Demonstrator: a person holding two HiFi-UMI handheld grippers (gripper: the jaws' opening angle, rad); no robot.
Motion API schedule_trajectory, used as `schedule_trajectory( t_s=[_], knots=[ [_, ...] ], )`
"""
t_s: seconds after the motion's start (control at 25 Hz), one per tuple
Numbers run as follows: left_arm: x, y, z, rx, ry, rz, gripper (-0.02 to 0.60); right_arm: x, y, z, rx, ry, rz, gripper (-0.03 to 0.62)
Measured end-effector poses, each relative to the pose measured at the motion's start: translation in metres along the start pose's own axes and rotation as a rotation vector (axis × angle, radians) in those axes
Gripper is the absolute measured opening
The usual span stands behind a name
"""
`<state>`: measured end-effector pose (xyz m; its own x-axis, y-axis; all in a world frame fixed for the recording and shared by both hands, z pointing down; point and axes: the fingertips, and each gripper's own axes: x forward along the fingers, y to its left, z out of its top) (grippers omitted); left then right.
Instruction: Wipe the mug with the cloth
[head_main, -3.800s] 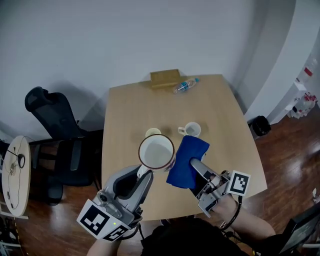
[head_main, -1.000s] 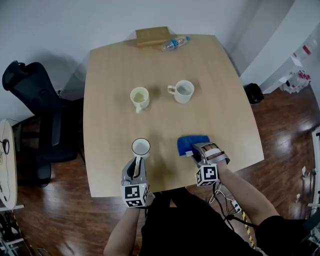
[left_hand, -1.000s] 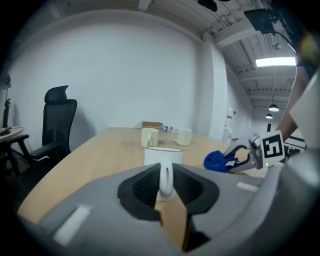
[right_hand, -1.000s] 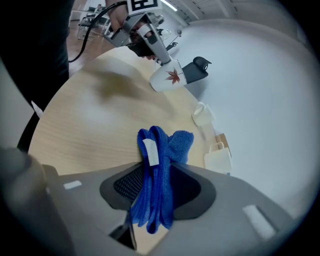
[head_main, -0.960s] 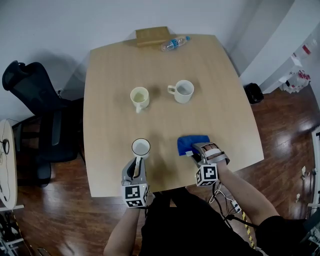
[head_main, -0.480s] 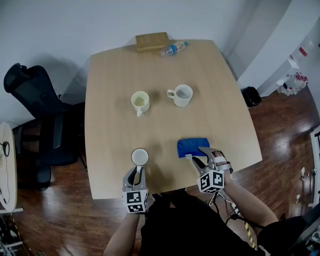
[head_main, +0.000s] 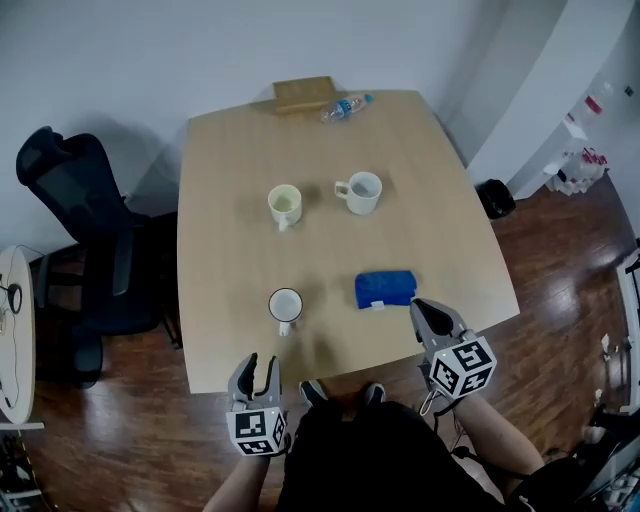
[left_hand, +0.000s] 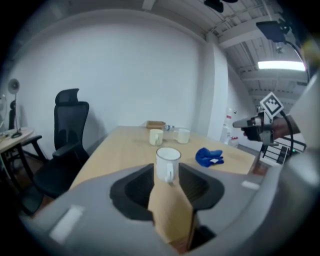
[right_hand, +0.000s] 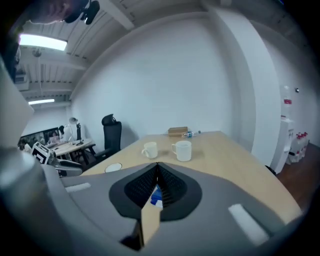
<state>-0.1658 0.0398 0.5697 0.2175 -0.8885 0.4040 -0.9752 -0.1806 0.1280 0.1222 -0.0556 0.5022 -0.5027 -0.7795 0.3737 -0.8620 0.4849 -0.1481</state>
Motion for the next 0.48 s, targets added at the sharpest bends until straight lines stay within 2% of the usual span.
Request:
schedule_trajectory(
  t_s=[0.16,0.28,0.36,0.48],
  knots=[
    [-0.044,-0.028,0.078,0.082,-0.162,0.004,0.150,-0.039,0.018,0.017,0.033,-0.090,0.023,0.005],
    [-0.075,-0.065,0.125,0.055,-0.245,0.011,0.143,-0.076,0.027,0.024,0.025,-0.157,0.056,0.005],
    [-0.089,-0.095,0.130,0.033,-0.265,0.008,0.143,-0.103,0.032,0.021,0.006,-0.188,0.083,0.005],
    [-0.107,-0.136,0.115,0.043,-0.265,0.016,0.141,-0.141,0.034,0.012,-0.028,-0.211,0.106,0.005]
  ],
)
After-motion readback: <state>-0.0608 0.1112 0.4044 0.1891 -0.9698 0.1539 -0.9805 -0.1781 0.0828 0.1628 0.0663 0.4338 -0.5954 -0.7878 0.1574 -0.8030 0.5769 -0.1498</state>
